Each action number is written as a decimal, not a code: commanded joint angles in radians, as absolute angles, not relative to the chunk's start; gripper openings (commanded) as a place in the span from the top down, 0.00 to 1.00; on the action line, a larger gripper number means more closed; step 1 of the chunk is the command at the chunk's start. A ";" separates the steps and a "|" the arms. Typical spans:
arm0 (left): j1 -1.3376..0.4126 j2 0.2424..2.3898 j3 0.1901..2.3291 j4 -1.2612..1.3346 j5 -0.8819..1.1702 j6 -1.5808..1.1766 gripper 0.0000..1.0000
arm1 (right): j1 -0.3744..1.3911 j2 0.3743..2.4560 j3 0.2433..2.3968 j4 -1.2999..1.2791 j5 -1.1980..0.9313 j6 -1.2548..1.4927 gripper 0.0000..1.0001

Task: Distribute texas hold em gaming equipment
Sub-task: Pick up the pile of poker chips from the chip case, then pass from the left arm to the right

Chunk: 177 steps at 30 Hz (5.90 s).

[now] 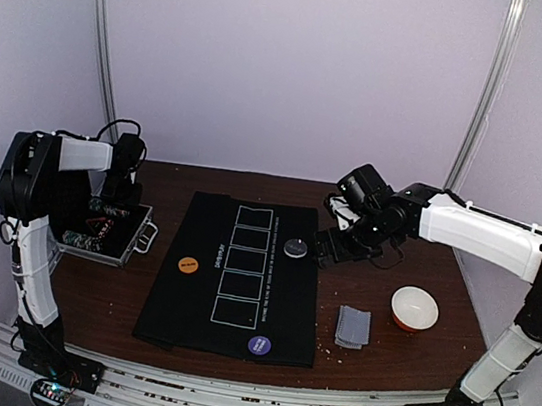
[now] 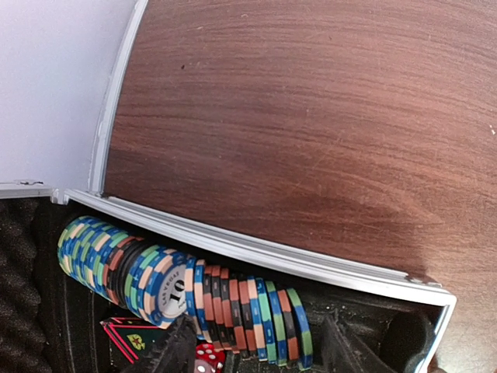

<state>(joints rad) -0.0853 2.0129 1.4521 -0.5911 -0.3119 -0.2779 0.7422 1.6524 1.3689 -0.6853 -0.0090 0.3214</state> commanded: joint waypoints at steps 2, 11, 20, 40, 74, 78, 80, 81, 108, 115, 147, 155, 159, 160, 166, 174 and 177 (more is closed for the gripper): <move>-0.087 1.995 1.457 -0.554 -0.314 -0.253 0.42 | 0.745 1.671 1.391 -0.700 -0.029 0.327 0.00; -0.086 2.006 1.470 -0.575 -0.386 -0.246 0.37 | 0.744 1.673 1.393 -0.706 -0.044 0.324 0.00; -0.082 2.024 1.457 -0.558 -0.340 -0.237 0.37 | 0.744 1.680 1.394 -0.711 -0.056 0.322 0.00; -0.036 2.092 1.483 -0.586 -0.290 -0.248 0.53 | 0.745 1.672 1.391 -0.714 -0.054 0.323 0.00; -0.453 1.500 1.375 -0.579 0.806 -0.570 1.00 | 1.033 1.647 1.624 -0.493 -0.001 -0.269 0.00; -0.488 1.482 1.289 -0.472 0.890 -0.636 1.00 | 1.087 1.742 1.688 -0.464 -0.001 -0.391 0.00; -0.507 1.483 1.270 -0.457 0.915 -0.640 1.00 | 1.091 1.790 1.721 -0.454 0.004 -0.393 0.00; -0.518 1.483 1.263 -0.453 0.929 -0.638 1.00 | 1.091 1.812 1.740 -0.460 0.003 -0.389 0.00; -0.532 1.434 1.144 -0.364 0.983 -0.707 1.00 | 1.085 1.947 1.780 -0.345 0.007 -0.445 0.37; -0.532 1.433 1.138 -0.359 0.991 -0.706 1.00 | 1.085 1.948 1.784 -0.334 -0.001 -0.448 0.62; -0.531 1.520 0.798 -0.298 0.953 -0.460 0.83 | 1.179 1.948 1.478 -0.199 -0.015 -0.153 1.00; -0.567 1.529 0.582 -0.176 0.926 -0.431 0.83 | 1.233 1.991 1.376 -0.134 -0.026 -0.060 1.00; -0.618 1.582 0.563 -0.133 0.910 -0.444 0.83 | 1.247 2.006 1.332 -0.103 -0.038 -0.026 1.00; -0.630 1.596 0.571 -0.134 0.900 -0.447 0.83 | 1.250 2.011 1.331 -0.109 -0.041 -0.019 1.00; -0.645 1.648 0.557 -0.108 0.868 -0.484 0.83 | 1.263 2.015 1.306 -0.145 -0.025 -0.003 1.00; -0.689 1.683 0.602 -0.086 0.821 -0.510 0.82 | 1.264 1.994 1.269 -0.171 -0.010 0.003 1.00; -0.698 1.716 0.607 -0.069 0.816 -0.514 0.81 | 1.264 1.987 1.261 -0.180 0.000 0.002 1.00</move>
